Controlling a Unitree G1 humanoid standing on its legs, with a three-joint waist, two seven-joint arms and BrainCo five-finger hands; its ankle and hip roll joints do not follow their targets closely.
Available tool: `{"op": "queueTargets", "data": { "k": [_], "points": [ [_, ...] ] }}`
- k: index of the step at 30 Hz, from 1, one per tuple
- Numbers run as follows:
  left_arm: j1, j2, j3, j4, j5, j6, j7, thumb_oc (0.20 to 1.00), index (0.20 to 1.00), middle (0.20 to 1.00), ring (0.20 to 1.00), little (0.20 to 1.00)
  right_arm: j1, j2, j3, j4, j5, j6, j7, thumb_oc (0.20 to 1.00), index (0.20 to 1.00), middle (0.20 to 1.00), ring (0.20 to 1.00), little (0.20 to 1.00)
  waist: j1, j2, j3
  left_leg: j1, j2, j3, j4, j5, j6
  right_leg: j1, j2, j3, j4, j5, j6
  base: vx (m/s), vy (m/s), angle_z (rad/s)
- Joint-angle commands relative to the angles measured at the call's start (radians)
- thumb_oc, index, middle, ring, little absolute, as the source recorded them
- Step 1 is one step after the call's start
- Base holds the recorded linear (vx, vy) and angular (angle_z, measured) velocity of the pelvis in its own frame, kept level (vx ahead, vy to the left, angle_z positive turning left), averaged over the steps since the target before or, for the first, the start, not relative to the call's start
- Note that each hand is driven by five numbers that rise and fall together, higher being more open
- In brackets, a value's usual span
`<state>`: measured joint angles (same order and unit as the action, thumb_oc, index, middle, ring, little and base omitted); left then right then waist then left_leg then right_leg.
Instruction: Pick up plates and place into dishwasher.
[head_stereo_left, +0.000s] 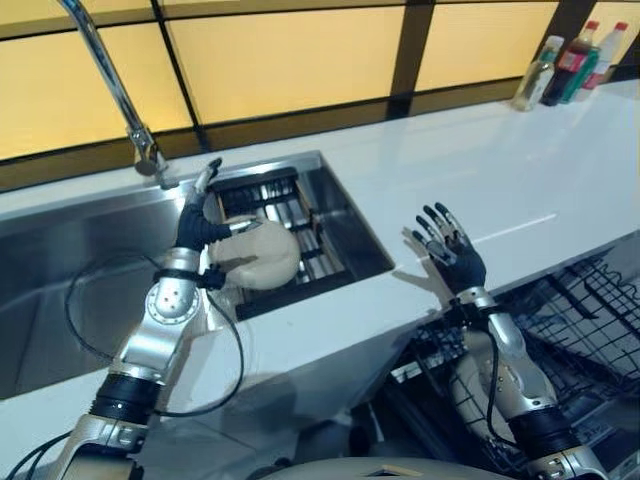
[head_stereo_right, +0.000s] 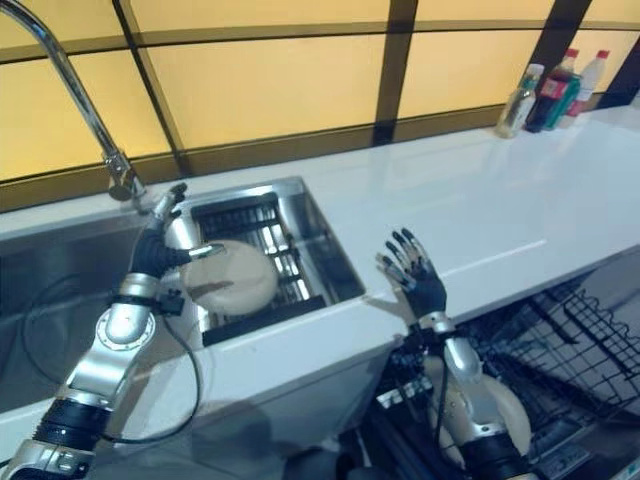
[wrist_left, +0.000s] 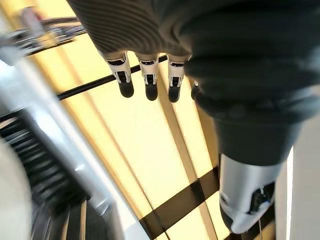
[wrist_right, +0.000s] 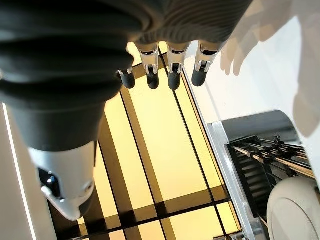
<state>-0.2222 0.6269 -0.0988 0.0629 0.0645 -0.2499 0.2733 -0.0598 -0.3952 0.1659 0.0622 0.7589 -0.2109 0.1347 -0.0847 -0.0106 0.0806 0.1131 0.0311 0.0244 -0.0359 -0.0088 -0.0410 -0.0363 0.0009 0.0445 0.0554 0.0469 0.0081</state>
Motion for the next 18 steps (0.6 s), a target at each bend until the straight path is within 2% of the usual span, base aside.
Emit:
{"op": "queueTargets", "data": {
  "k": [1,3,4,7,11,12,13,15,17,18],
  "points": [
    [-0.088,0.145,0.041,0.069,0.209,-0.067,0.133,1.0,1.0,1.0,1.0,1.0,-0.023,-0.017,-0.037,-0.008,0.029,-0.034,0.031,1.0,1.0,1.0,1.0,1.0,-0.007,-0.002,-0.047,-0.067,-0.077,0.013,0.048,-0.039,0.091,-0.015,-0.055,0.003,0.037,-0.014,0.098,0.06,0.0,-0.01],
    [-0.086,0.221,0.043,0.157,0.271,-0.074,0.226,1.0,1.0,1.0,1.0,1.0,-0.017,-0.026,-0.038,-0.014,0.032,-0.031,0.029,1.0,1.0,1.0,1.0,1.0,-0.009,0.004,-0.051,-0.067,-0.078,0.017,0.049,-0.04,0.091,-0.014,-0.056,0.002,0.037,-0.018,0.097,0.05,0.007,-0.04],
    [-0.074,0.258,0.053,0.206,0.259,-0.072,0.25,1.0,1.0,1.0,1.0,1.0,-0.007,-0.032,-0.042,-0.024,0.034,-0.026,0.028,1.0,1.0,1.0,1.0,1.0,-0.012,0.007,-0.052,-0.067,-0.077,0.022,0.051,-0.04,0.091,-0.015,-0.057,0.003,0.039,-0.02,0.097,0.04,0.013,-0.04],
    [-0.016,0.247,0.099,0.277,0.167,-0.03,0.27,1.0,1.0,1.0,1.0,1.0,0.018,-0.031,-0.054,-0.039,0.027,-0.019,0.03,1.0,1.0,1.0,1.0,1.0,-0.016,0.011,-0.05,-0.067,-0.077,0.025,0.055,-0.041,0.091,-0.014,-0.056,0.004,0.042,-0.024,0.096,0.04,0.016,-0.01],
    [0.033,0.11,0.161,0.286,-0.092,0.092,0.179,1.0,1.0,1.0,1.0,1.0,0.017,-0.014,-0.053,-0.027,0.015,-0.022,0.014,1.0,1.0,1.0,1.0,1.0,-0.006,0.007,-0.043,-0.07,-0.079,0.017,0.069,-0.044,0.088,-0.006,-0.057,-0.005,0.046,-0.035,0.09,0.04,0.014,0.03],
    [0.039,0.066,0.174,0.282,-0.166,0.146,0.156,1.0,1.0,1.0,1.0,1.0,0.012,-0.013,-0.054,-0.024,0.015,-0.019,0.012,1.0,1.0,1.0,1.0,1.0,-0.003,0.005,-0.041,-0.071,-0.079,0.014,0.074,-0.048,0.089,-0.003,-0.058,-0.008,0.048,-0.039,0.088,0.03,0.004,0.07],
    [0.042,0.036,0.18,0.294,-0.175,0.16,0.141,1.0,1.0,1.0,1.0,1.0,0.009,-0.009,-0.051,-0.022,0.011,-0.019,0.009,1.0,1.0,1.0,1.0,1.0,-0.002,0.005,-0.041,-0.071,-0.079,0.013,0.076,-0.049,0.088,-0.002,-0.058,-0.009,0.049,-0.041,0.088,0.03,0.004,0.05],
    [0.044,-0.039,0.178,0.323,-0.303,0.233,0.063,1.0,1.0,1.0,1.0,1.0,0.0,-0.005,-0.05,-0.021,0.007,-0.012,0.004,1.0,1.0,1.0,1.0,1.0,0.002,0.001,-0.039,-0.072,-0.079,0.012,0.082,-0.053,0.089,0.001,-0.06,-0.015,0.05,-0.045,0.088,0.0,0.0,0.0],
    [0.049,-0.091,0.158,0.336,-0.349,0.278,0.029,1.0,1.0,1.0,1.0,1.0,-0.006,0.0,-0.05,-0.024,0.006,-0.006,0.001,1.0,1.0,1.0,1.0,1.0,0.004,-0.001,-0.038,-0.075,-0.079,0.011,0.087,-0.055,0.09,0.002,-0.06,-0.018,0.053,-0.048,0.088,0.01,-0.003,0.02],
    [0.05,-0.116,0.15,0.333,-0.418,0.312,-0.013,1.0,1.0,1.0,1.0,1.0,-0.008,0.0,-0.052,-0.026,0.007,-0.002,-0.001,1.0,1.0,1.0,1.0,1.0,0.005,-0.003,-0.036,-0.077,-0.078,0.011,0.092,-0.057,0.091,0.002,-0.061,-0.02,0.055,-0.049,0.087,0.01,-0.009,0.06]
  ]
}}
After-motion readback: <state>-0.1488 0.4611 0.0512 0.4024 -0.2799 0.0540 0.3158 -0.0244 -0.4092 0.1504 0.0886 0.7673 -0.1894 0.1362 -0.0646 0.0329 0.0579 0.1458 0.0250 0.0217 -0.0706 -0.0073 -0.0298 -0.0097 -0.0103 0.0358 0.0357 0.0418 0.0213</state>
